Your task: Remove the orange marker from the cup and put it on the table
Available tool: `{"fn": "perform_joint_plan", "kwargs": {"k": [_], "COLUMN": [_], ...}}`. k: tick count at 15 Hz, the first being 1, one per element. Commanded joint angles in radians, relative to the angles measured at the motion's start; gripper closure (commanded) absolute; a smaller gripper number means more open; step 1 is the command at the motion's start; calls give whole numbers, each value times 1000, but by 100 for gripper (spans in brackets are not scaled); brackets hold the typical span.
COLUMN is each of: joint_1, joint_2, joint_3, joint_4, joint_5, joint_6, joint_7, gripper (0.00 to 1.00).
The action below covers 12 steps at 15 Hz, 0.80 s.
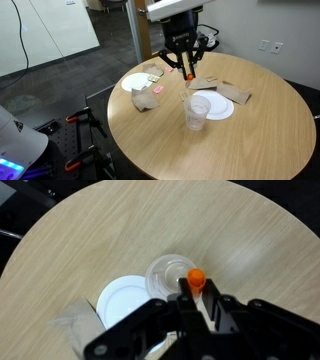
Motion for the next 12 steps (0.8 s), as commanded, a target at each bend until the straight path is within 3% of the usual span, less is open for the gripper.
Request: {"fn": "perform_joint_plan", "kwargs": {"k": [1, 5, 12], "joint_1": [-3, 14, 37], "joint_2": [-143, -212, -213], "joint_3": [-2, -18, -43], "joint_4": [-139, -238, -361], "joint_5": [145, 325, 474], "joint_6": [67, 129, 261], "joint_7": [-18, -29, -73], "gripper": [95, 95, 95]}}
